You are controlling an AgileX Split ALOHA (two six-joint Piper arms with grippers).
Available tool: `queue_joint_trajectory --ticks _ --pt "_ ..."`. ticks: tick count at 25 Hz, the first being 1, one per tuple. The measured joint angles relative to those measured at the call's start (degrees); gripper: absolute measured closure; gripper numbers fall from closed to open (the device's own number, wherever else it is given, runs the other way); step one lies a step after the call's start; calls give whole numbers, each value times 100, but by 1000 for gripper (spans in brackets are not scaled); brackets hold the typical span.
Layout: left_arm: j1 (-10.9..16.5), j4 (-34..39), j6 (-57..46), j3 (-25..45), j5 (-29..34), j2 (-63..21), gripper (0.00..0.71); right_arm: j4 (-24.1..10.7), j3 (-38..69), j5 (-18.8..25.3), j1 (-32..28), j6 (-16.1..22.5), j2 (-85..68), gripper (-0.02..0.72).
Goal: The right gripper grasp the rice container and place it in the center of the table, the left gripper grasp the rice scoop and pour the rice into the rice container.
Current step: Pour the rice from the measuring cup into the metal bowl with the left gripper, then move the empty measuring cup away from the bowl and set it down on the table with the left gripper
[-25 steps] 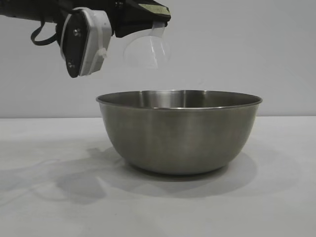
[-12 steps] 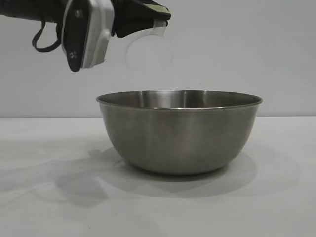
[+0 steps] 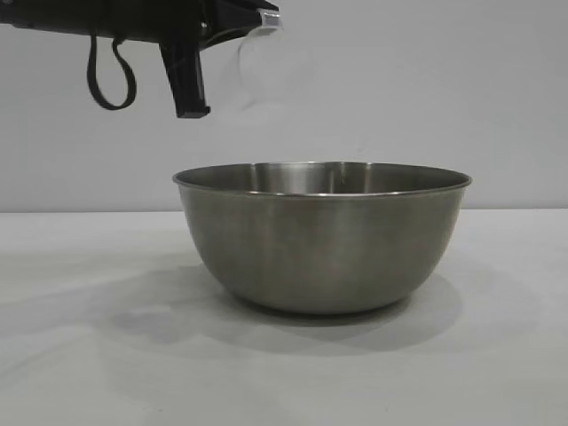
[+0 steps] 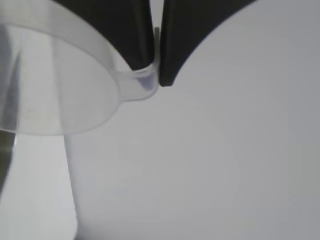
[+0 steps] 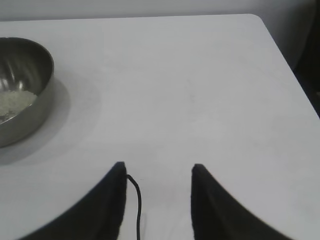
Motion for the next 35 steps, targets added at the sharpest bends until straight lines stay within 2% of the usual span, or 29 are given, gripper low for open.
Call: queue_joint_trajectory --ticks 4,8,12,18,25,35 --pt "-8 -1070 -1504 0 0 0 710 0 0 0 0 0 0 496" --pt "-8 -2284 -2505 0 0 0 710 0 0 0 0 0 0 496" --pt "-8 -3206 -2810 94 0 0 710 0 0 0 0 0 0 496" --pt "-8 -4402 -3049 659 0 0 710 0 0 0 0 0 0 496" --pt "-8 -5142 -3087 1313 0 0 710 0 0 0 0 0 0 496" --pt "-8 -5249 -3626 1542 0 698 710 0 0 0 0 0 0 496"
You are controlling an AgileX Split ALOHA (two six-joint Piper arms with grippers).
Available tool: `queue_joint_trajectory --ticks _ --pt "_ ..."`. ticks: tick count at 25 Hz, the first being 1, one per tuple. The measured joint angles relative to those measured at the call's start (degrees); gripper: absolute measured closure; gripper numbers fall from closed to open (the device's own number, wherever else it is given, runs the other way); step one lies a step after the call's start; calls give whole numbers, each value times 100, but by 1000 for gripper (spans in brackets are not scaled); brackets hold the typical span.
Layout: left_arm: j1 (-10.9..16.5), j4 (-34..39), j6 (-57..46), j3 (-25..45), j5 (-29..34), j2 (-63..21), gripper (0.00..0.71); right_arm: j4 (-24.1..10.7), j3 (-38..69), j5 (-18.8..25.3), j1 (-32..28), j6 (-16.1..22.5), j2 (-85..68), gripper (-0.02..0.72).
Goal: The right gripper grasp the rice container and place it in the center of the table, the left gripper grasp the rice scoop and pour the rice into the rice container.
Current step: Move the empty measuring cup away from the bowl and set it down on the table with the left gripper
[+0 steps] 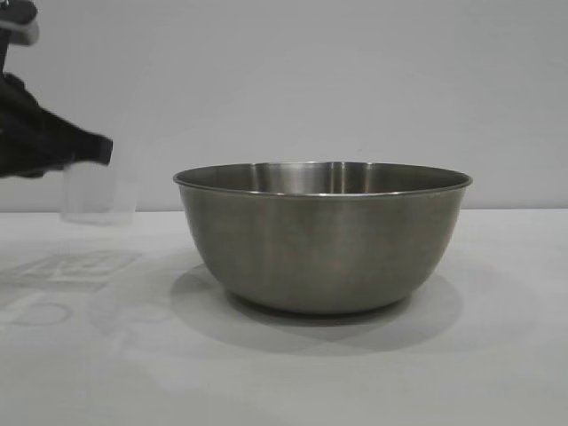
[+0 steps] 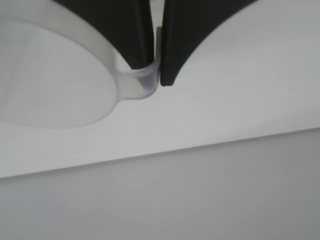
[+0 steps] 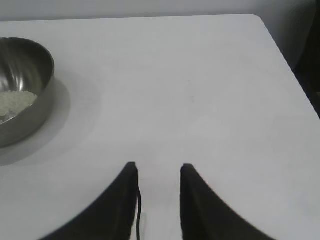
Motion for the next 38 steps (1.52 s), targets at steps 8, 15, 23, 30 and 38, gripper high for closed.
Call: queue_joint_trajectory --ticks 8,15,23,30,38 --pt "0 -125 -342 0 0 377 710 0 0 0 0 0 0 496" --pt "0 -136 -354 51 -23 427 662 0 0 0 0 0 0 496" --pt "0 -6 -354 466 -23 427 418 0 0 0 0 0 0 496" --pt "0 20 -354 1069 -23 54 392 0 0 0 0 0 0 496" --pt "0 337 -343 1707 -23 -1219 392 0 0 0 0 0 0 496"
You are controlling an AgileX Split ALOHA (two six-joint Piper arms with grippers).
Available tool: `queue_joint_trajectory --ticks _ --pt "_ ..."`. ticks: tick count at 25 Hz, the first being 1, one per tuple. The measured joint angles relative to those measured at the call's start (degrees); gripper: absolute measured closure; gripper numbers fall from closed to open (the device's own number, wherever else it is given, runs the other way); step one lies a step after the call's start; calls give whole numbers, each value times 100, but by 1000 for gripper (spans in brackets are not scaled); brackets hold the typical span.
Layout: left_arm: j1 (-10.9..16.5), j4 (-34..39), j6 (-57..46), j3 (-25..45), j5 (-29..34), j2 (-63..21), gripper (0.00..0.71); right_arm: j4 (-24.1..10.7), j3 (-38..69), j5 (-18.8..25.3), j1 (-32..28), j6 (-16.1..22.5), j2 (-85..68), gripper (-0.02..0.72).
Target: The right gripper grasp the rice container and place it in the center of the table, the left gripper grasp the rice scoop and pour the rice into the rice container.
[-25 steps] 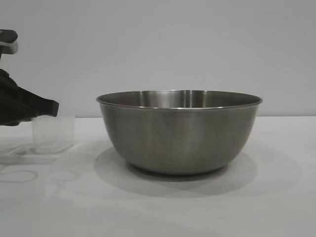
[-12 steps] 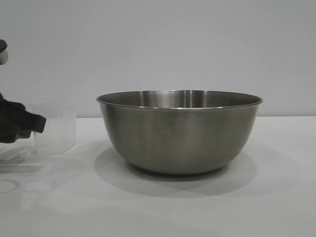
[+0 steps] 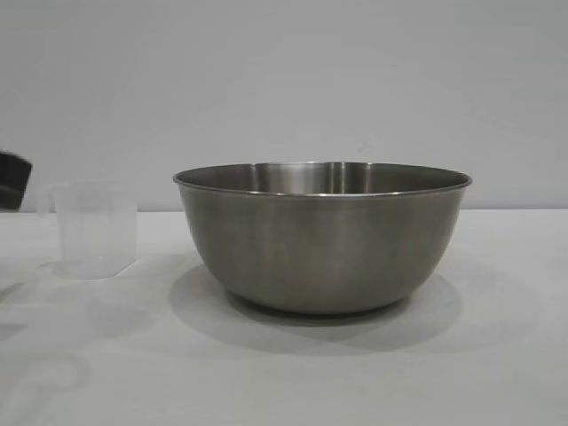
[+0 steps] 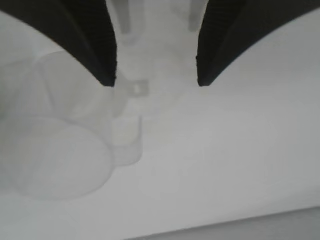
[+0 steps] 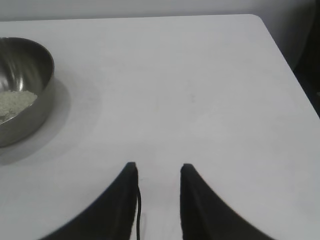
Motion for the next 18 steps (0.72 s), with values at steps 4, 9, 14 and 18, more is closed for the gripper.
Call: queue_joint_trajectory --ticks 4,9,14,18 --pt "0 24 332 57 370 -744 392 0 0 0 0 0 0 496" --pt "0 60 519 57 1479 -1700 392 0 0 0 0 0 0 496" --pt "0 60 557 -145 3236 -2664 392 0 0 0 0 0 0 496" --pt "0 60 578 -535 4482 -3316 392 0 0 0 0 0 0 496"
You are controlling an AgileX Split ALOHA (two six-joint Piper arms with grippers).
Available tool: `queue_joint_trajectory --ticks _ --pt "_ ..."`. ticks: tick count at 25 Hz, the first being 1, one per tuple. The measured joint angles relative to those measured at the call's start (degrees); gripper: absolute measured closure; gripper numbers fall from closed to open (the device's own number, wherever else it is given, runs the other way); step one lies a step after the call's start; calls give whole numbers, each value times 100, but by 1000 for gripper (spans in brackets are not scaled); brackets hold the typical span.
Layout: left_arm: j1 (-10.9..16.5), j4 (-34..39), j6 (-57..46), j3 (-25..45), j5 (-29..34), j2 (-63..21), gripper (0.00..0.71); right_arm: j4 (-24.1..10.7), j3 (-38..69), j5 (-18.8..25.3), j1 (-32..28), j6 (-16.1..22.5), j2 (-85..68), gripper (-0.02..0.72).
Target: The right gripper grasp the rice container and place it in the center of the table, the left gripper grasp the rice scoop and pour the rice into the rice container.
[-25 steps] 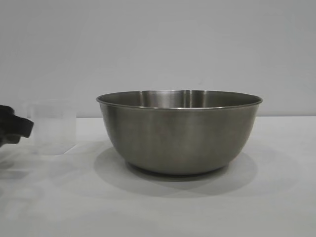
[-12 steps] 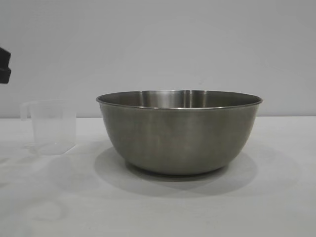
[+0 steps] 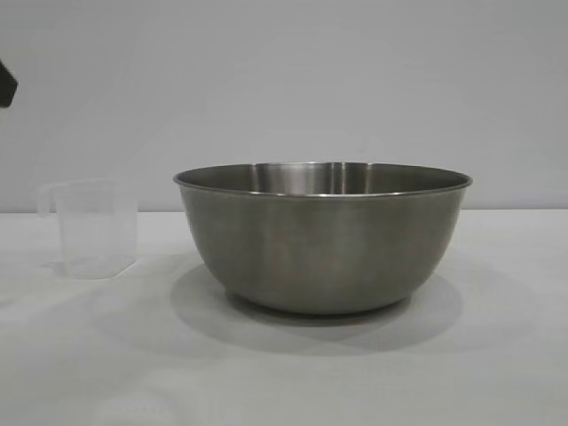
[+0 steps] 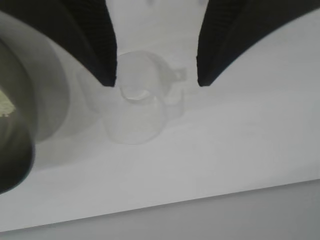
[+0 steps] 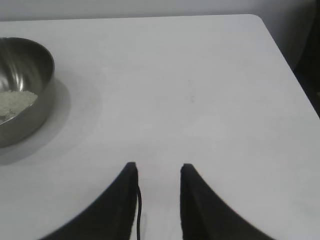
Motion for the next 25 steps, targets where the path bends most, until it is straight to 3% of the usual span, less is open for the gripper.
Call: queue_joint_trajectory --ticks 11,15,21,25 --pt "0 216 135 -1082 3067 -1303 392 0 0 0 0 0 0 496" --pt "0 910 119 -1595 4467 -1564 392 0 0 0 0 0 0 496" --pt "0 2532 -367 -2366 6354 -2120 392 0 0 0 0 0 0 496" --pt "0 3197 -882 -2500 7189 -2759 392 0 0 0 0 0 0 496"
